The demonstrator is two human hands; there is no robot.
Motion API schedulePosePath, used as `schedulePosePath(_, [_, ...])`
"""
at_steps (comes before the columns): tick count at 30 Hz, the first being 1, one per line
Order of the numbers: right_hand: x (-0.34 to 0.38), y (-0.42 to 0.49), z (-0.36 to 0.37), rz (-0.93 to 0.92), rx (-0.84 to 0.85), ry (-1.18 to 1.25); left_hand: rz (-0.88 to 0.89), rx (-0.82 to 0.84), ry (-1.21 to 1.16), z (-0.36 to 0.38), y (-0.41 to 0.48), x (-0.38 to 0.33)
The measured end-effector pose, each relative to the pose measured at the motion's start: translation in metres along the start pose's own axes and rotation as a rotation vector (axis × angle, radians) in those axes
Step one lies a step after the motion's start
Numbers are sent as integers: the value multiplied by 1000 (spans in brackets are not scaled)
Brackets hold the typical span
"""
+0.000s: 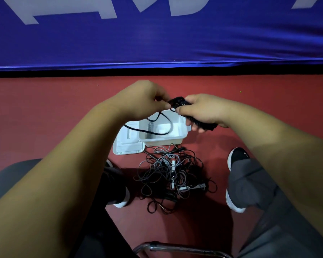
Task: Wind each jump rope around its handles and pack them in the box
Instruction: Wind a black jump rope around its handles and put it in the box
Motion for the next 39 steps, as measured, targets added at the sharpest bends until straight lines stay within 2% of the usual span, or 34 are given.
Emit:
schedulePosePath(5, [6, 0, 0, -32, -60, 112, -166, 15, -22, 9, 3, 10])
schedulePosePath(10, [10, -1, 5, 0, -83, 208, -74, -55, 158, 18, 5, 9])
schedulePosePath(13, [14, -1, -2, 80, -134, 395, -146, -60, 9, 20, 4, 8])
schedulePosePath(17, [14, 0, -6, 226, -150, 522, -260, -104, -365, 25, 2, 2])
schedulePosePath(21, [10, 3, -4, 297, -158, 598, -185, -173, -533, 25, 4, -2])
schedulePosePath(28, [12, 0, -14, 272, -134, 654, -163, -115, -558, 17, 5, -1])
schedulePosePath(33, [15, -3, -15, 233, -85, 683, -126, 62, -347, 11, 4, 13])
schedulePosePath(39, [19, -8, -10, 125, 29, 635, -206, 143, -247, 14, 2, 23])
Point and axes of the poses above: each hand's wrist, its own y-axis towards the middle knuckle, its own z-axis out of the palm, x = y × z, the point moved 2 cm from there along y, towards the middle knuckle, and after that the axes turned 15 degrees about -x, right-handed, at the moved point
